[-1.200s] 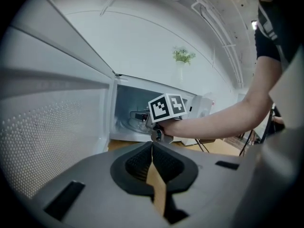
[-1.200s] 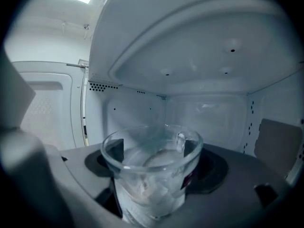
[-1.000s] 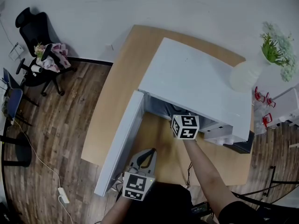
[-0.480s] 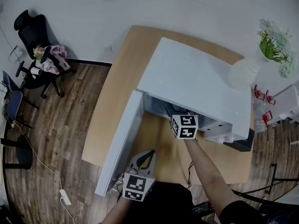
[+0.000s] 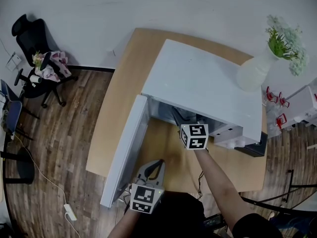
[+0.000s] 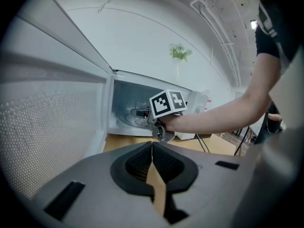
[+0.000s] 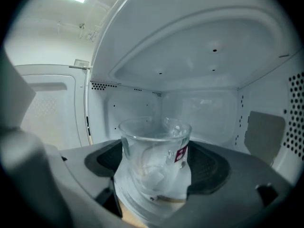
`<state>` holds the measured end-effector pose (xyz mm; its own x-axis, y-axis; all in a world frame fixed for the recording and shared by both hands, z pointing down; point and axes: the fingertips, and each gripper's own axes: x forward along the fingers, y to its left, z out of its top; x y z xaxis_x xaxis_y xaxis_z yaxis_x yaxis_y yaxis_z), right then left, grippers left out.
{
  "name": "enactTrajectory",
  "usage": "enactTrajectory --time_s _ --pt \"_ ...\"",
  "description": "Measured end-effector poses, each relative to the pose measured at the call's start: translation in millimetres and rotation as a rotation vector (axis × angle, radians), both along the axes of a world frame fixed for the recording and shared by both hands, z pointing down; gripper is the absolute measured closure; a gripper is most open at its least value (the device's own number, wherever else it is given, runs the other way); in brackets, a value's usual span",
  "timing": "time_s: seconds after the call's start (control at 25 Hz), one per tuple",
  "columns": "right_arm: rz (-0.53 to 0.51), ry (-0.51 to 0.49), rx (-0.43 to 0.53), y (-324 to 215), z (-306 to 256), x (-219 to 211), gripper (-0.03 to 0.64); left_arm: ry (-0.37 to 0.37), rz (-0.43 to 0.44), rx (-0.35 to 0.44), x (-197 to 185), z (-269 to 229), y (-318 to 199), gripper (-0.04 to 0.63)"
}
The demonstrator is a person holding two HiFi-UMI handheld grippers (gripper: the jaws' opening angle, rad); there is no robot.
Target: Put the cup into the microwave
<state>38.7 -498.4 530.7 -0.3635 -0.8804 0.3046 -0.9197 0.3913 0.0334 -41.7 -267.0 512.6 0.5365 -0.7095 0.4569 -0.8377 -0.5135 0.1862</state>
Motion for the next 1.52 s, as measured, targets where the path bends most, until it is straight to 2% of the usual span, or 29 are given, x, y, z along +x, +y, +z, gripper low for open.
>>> enactTrajectory --time_s 0.52,0.88,1.2,1.52 --pt "-0.006 -0.003 -0.014 42.5 0.5 1.8 0.210 -0.002 0.032 0.005 2.6 -1.8 19.0 0.591" --pt "-0.011 -0.047 -0.033 77.0 -14.8 5.5 0.210 0.002 0.057 0.016 6.3 -4.4 25.0 0.591" --pt "-0.033 -0.124 -0.123 116.2 -14.7 16.4 0.210 0.009 0.091 0.032 15.9 -8.5 19.1 0.591" --pt "0.050 -0.184 -0.137 150.1 -20.6 50.0 0.210 0.025 0.113 0.022 22.0 -8.1 9.8 0.591"
